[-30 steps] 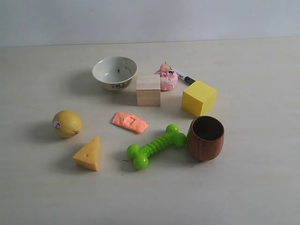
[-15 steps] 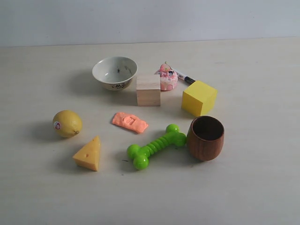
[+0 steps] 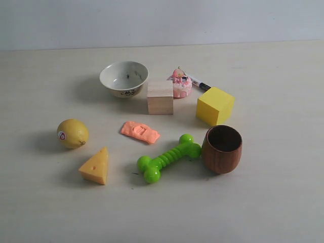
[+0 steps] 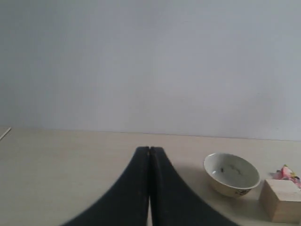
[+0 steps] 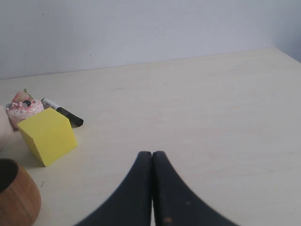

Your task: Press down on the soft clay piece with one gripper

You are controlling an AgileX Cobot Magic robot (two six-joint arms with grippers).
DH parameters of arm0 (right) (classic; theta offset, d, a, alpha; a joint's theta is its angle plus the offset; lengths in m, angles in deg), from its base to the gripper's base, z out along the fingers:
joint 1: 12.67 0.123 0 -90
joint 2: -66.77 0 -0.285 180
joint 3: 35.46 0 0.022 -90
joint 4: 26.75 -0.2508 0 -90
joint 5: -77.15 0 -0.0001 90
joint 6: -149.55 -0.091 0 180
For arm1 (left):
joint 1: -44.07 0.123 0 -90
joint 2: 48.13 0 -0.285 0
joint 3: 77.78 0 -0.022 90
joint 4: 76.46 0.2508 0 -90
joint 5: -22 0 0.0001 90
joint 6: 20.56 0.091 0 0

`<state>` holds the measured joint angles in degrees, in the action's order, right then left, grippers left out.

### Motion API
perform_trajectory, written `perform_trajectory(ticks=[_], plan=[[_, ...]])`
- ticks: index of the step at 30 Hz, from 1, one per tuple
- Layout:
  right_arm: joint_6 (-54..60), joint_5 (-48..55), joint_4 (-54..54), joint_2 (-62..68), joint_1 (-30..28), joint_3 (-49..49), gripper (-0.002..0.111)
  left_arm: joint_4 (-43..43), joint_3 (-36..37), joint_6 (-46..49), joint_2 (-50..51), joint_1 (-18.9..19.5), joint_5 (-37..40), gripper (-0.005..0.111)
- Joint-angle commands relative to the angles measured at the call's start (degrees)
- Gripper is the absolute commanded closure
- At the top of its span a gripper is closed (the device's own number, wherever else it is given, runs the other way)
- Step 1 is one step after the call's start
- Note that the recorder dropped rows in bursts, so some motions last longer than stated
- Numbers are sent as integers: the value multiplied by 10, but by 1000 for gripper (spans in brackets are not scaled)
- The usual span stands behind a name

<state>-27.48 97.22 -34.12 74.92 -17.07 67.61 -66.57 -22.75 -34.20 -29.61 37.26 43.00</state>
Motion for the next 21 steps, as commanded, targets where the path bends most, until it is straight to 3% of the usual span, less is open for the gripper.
perform_trajectory(ticks=[1, 8, 21], plan=[[0, -4, 0, -4, -2, -3, 108, -36, 63, -4, -52, 22, -11, 107], [0, -4, 0, -4, -2, -3, 108, -45, 131, -2, -103, 22, -11, 107], [0, -4, 0, -4, -2, -3, 108, -43, 198, 1, -107, 22, -13, 107]])
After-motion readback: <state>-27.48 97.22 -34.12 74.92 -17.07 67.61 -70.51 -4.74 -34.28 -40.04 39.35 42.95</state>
